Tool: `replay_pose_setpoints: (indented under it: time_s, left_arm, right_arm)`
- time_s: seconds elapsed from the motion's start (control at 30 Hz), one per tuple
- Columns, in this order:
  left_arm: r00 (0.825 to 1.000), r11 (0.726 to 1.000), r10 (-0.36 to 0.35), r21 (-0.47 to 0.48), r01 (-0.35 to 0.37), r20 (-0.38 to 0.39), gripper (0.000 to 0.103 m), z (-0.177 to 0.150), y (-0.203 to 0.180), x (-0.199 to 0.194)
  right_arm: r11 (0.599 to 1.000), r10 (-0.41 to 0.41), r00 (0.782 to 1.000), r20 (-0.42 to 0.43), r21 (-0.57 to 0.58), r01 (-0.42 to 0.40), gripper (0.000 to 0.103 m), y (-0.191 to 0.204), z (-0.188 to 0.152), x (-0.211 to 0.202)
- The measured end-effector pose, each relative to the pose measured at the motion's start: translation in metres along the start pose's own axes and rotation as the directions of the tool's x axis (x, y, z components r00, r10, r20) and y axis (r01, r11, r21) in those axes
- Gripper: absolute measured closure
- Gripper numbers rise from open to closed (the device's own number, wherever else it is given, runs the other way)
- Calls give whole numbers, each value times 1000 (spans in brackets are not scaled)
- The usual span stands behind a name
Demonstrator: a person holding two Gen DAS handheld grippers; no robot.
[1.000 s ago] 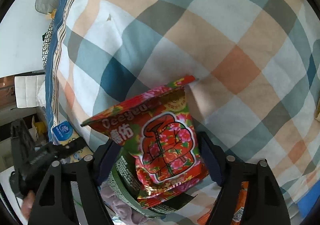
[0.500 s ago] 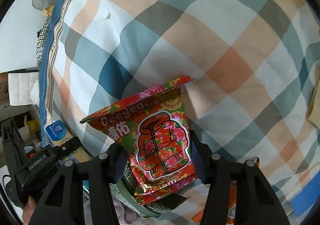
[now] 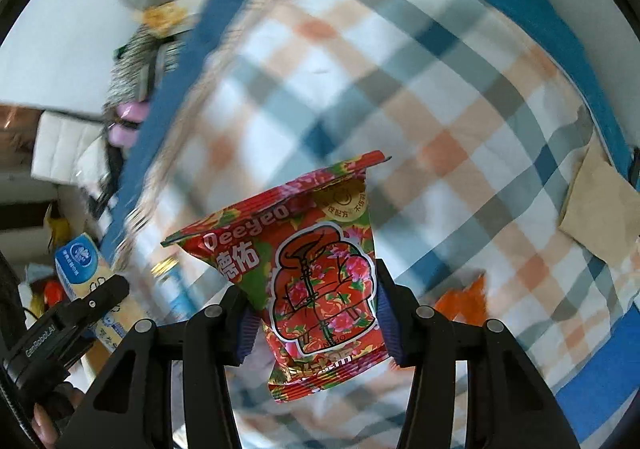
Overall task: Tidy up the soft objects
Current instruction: 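Carry both items over the box and open both tools to drop them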
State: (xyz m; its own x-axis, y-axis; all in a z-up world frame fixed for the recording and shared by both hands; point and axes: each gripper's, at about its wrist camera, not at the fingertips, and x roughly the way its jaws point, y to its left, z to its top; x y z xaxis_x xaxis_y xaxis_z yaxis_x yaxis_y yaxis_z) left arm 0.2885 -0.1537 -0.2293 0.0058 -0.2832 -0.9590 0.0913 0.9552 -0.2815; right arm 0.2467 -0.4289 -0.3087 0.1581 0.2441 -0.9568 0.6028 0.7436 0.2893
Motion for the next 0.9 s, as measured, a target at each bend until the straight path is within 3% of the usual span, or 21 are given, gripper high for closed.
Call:
replay_pose_setpoints:
  time_s: [0.2, 0.43, 0.63, 0.9]
  left_arm:
    - [995, 998, -26, -47, 31, 95, 43, -31, 78, -72]
    - [995, 987, 7, -163, 10, 104, 43, -46, 184, -98]
    - [999, 975, 20, -220, -10, 43, 43, -35, 249, -83]
    - [999, 980, 42, -197, -38, 15, 43, -7, 282, -63]
  right_arm:
    - [984, 86, 996, 8, -156, -83, 50, 87, -57, -38]
    - [929, 163, 985, -56, -327, -172, 50, 205, -145, -40]
    - [891, 110, 989, -96, -431, -141, 50, 284, -191, 0]
    - [854, -25, 997, -69, -519, -15, 50, 336, -196, 51]
